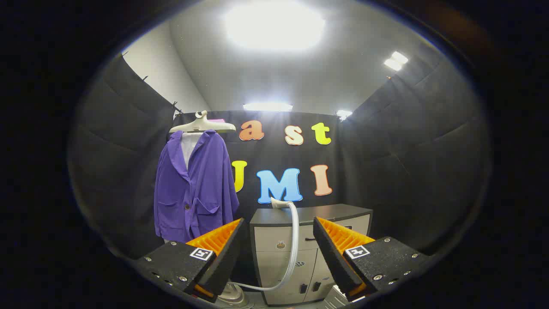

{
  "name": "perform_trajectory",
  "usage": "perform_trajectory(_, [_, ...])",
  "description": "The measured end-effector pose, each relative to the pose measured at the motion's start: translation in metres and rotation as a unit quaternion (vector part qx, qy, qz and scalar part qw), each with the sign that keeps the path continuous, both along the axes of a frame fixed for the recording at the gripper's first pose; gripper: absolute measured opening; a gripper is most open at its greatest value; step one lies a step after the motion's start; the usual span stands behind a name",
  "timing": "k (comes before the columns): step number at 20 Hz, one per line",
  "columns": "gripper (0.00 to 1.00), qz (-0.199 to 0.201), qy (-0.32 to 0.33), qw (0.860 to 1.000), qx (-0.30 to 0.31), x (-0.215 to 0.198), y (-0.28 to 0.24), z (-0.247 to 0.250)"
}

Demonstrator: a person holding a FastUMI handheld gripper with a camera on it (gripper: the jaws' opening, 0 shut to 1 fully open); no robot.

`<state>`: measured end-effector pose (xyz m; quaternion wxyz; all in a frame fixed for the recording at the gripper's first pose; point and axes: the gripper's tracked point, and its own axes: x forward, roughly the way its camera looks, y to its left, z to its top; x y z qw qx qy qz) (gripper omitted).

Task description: Iron the clothes twice with a garment steamer, once on the left side and once on the right side.

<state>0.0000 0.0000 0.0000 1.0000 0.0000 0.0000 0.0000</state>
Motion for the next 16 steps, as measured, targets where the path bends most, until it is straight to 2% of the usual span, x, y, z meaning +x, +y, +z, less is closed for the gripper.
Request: perform_trajectory(16, [0.95,-0.006,0.015,1.000,0.005,-0.006,-0.009,-0.006])
